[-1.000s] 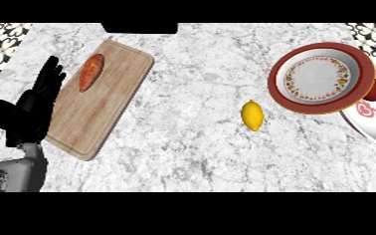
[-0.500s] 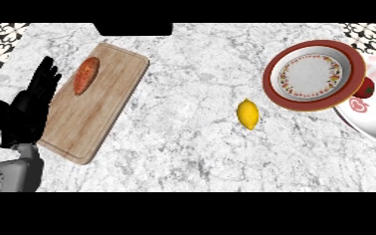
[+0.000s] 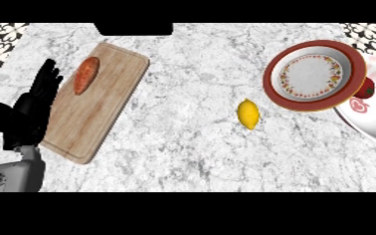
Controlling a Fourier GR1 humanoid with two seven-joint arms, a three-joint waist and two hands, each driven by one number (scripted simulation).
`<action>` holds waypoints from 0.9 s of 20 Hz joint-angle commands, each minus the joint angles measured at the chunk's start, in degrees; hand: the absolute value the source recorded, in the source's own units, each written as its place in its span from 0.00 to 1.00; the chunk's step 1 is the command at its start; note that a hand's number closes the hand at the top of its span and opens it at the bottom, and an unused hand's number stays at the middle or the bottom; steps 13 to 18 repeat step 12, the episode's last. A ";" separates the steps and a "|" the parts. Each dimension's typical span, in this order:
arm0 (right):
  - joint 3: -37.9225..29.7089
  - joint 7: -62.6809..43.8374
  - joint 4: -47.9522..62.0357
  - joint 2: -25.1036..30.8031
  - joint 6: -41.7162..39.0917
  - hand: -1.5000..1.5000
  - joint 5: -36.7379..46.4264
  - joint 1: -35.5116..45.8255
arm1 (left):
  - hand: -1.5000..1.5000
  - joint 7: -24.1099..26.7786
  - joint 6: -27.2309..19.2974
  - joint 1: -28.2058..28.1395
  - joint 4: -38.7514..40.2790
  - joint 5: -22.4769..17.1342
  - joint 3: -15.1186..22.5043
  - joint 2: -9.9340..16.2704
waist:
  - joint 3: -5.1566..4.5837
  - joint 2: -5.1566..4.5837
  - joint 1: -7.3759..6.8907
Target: Pick the tomato from the plate and place it in the bowl
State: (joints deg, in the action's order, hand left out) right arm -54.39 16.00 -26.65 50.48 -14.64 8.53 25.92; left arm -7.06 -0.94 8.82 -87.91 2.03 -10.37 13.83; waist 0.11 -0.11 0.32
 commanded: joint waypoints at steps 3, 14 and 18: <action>-5.13 5.53 3.64 5.65 -12.33 0.00 -6.22 -11.66 | 0.50 0.68 0.05 -2.59 -1.60 0.56 0.12 -0.21 | -0.05 0.24 0.33; -7.05 12.57 10.66 10.27 -23.88 0.00 -11.47 -17.12 | 0.50 1.20 -0.35 -2.72 -2.40 1.69 1.71 -1.89 | 0.04 0.04 -0.44; -7.05 12.57 10.66 10.27 -23.88 0.00 -11.47 -17.12 | 0.50 1.20 -0.35 -2.72 -2.40 1.69 1.71 -1.89 | 0.04 0.04 -0.44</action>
